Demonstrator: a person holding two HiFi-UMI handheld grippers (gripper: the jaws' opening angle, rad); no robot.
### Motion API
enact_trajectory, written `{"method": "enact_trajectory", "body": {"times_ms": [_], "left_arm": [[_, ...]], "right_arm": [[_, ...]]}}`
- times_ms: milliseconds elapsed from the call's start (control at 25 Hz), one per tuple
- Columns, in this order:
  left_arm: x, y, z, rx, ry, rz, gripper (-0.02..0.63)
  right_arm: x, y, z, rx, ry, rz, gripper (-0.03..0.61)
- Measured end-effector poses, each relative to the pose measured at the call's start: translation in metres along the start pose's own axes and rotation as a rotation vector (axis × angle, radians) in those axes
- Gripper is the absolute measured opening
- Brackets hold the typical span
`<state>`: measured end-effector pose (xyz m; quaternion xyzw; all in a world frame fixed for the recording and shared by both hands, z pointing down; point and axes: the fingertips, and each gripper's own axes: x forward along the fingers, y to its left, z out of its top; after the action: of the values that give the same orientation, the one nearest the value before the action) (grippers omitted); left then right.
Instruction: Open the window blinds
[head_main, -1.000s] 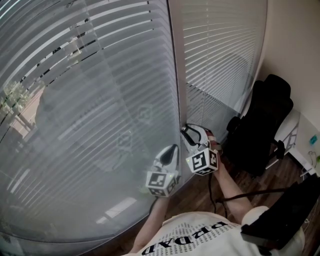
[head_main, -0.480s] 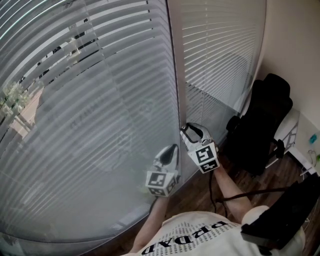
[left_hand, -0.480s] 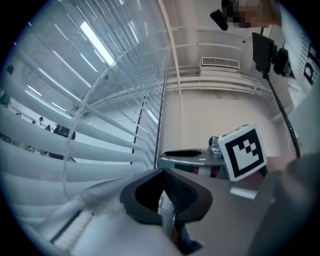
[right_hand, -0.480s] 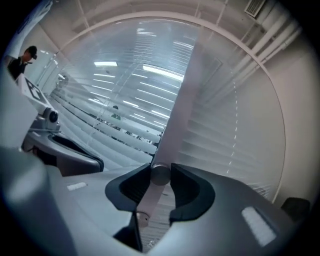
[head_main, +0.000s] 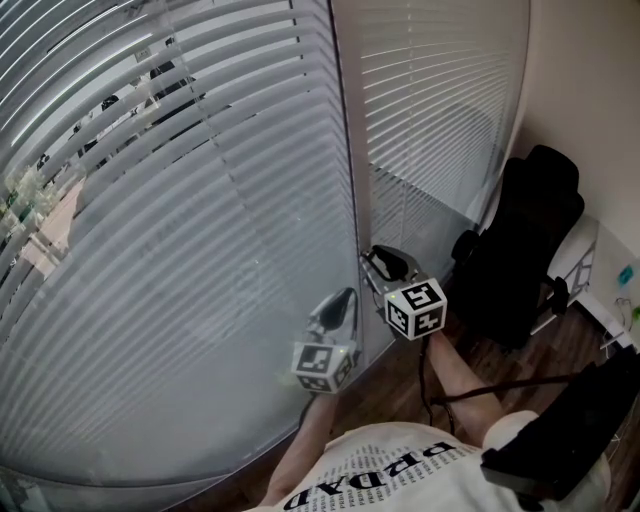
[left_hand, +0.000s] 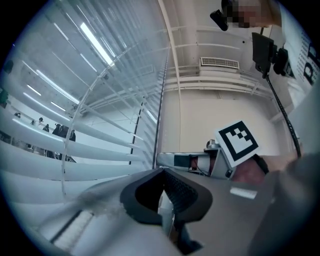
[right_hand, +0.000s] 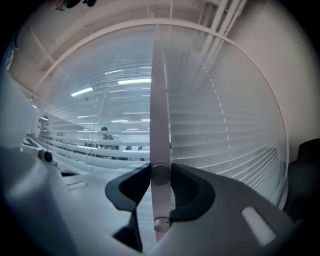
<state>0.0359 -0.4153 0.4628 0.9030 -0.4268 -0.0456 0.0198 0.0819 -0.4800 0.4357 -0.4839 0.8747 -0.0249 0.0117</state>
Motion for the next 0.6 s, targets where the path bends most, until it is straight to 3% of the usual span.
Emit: {"method": "enact_trajectory", "body": {"times_ms": [200, 320, 440, 600], "left_arm": [[0.0012, -0.0028, -0.0008, -0.005, -0.001, -0.010, -0.008], [0.0018, -0.0032, -0.0024, -0.006, -0.001, -0.016, -0.007], [0.0001, -0.0020, -0.0034, -0.002, 0.002, -0.015, -0.007], [-0.0035, 0.0047, 0.0008, 0.004, -0.003, 0.004, -0.006]], "right_arm": [[0.0009, -0.0014, 0.0000, 0.118, -0.013, 0.008, 0.135], [0.0020, -0.0015, -0.0002, 0.123, -0.018, 0.010, 0.135], [0.0005, -0.0007, 0.0007, -0.026, -0.007, -0.001, 0.138], [-0.0011, 0.0066, 0.0089, -0.385, 0.042, -0.015, 0.179]]}}
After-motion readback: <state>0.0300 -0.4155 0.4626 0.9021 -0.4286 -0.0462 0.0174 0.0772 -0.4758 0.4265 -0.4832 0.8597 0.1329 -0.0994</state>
